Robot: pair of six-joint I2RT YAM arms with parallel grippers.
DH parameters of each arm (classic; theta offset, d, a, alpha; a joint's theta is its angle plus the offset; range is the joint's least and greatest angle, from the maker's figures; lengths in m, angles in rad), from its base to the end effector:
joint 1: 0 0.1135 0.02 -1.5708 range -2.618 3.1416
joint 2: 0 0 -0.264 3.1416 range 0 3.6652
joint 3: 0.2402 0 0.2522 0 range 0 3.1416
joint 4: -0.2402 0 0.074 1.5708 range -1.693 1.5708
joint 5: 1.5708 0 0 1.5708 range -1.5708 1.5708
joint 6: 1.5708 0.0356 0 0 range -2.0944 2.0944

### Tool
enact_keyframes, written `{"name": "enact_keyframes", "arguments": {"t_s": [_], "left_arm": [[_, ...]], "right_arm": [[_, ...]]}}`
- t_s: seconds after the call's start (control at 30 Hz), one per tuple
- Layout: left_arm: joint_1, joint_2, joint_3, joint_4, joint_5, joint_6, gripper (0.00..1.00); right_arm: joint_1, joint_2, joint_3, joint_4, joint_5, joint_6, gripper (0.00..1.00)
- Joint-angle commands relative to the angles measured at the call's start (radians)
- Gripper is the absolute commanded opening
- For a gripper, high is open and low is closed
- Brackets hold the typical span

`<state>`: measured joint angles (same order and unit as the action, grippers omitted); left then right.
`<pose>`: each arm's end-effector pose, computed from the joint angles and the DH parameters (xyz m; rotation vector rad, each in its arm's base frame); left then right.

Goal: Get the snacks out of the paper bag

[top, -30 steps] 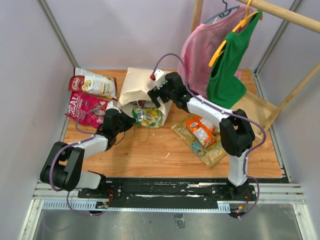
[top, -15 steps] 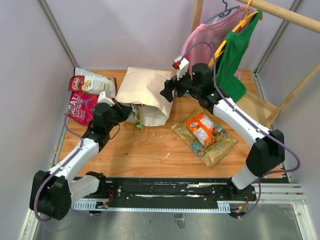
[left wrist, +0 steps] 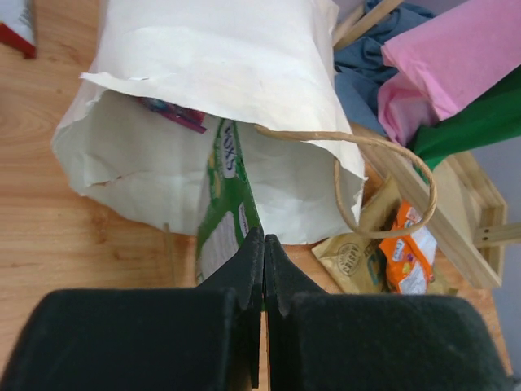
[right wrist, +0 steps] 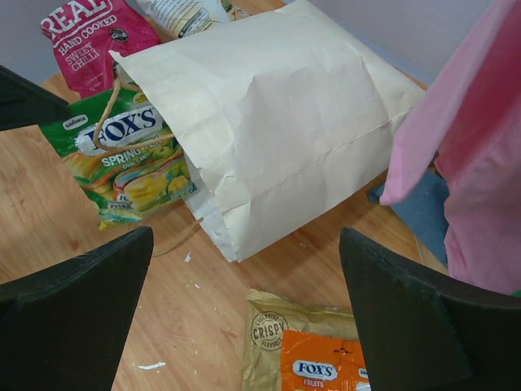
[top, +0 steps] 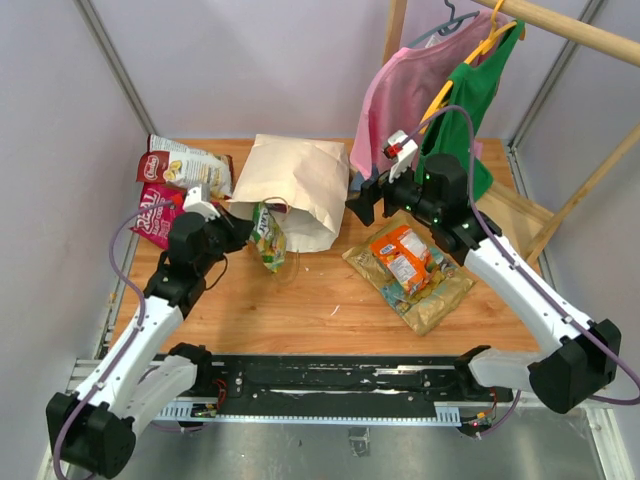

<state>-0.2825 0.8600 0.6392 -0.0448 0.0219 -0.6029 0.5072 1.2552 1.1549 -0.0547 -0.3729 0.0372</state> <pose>0.1973 -0.0581 0.2897 -0.2850 1.8629 -0.6357 0.2504 0.1540 0.3831 -0.6810 1.6331 0.7193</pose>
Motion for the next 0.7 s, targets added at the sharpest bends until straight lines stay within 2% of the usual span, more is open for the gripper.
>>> {"name": "enact_keyframes", "arguments": {"t_s": [0.0,0.23,0.53,0.67], "left_arm": [[0.006,-0.086,0.017,-0.098,-0.109,0.087,0.00],[0.006,-0.166,0.070,-0.134,-0.147,0.086,0.01],[0.005,-0.144,0.169,-0.075,0.039,0.069,0.00],[0.005,-0.163,0.161,0.023,0.125,0.034,0.01]], "right_arm": [[-0.015,-0.033,-0.031,0.005,0.038,0.023,0.98],[-0.016,-0.030,-0.037,0.014,0.046,0.046,0.98],[-0.016,-0.082,-0.064,0.019,0.085,0.055,0.98],[-0.017,-0.102,-0.081,0.018,0.108,0.050,0.98]]}}
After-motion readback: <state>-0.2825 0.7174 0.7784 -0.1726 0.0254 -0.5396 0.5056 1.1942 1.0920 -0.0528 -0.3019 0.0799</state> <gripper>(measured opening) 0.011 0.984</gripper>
